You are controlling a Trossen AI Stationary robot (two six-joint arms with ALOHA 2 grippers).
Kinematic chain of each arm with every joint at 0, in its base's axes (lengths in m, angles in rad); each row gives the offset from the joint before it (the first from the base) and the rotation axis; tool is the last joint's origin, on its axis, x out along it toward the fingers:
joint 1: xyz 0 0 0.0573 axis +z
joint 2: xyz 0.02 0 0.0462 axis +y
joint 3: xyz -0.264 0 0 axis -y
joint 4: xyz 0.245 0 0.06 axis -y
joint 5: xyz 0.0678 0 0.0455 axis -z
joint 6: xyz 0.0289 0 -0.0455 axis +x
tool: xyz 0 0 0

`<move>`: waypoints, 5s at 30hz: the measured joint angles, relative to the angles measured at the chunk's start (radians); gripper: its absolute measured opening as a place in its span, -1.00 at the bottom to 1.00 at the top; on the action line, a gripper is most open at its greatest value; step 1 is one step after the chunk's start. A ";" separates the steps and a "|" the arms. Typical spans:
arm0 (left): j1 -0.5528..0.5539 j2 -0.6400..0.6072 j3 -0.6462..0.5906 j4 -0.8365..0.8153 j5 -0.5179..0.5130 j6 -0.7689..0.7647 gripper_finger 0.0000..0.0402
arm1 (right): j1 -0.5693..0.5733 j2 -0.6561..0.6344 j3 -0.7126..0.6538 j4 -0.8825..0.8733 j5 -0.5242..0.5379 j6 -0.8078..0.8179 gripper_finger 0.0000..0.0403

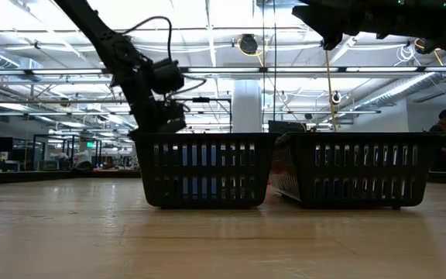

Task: Pick & Place Office items
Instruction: Put the blue digital clock into the right black basket

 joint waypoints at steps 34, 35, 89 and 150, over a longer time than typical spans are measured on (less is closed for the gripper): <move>-0.646 -0.271 -0.019 0.080 -0.316 0.024 -0.71 | -0.027 0.551 0.109 0.216 0.134 0.171 0.03; -0.646 -0.266 -0.019 0.085 -0.314 0.024 -0.71 | -0.024 0.567 0.133 0.213 0.133 0.160 0.07; -0.723 -0.534 -0.084 0.180 -0.278 0.096 -0.12 | 0.054 0.394 0.243 -0.199 -0.121 0.092 -0.75; -0.647 -0.669 -0.573 0.859 -0.339 -0.107 -0.12 | 0.090 0.372 0.107 -0.002 0.564 0.063 -0.73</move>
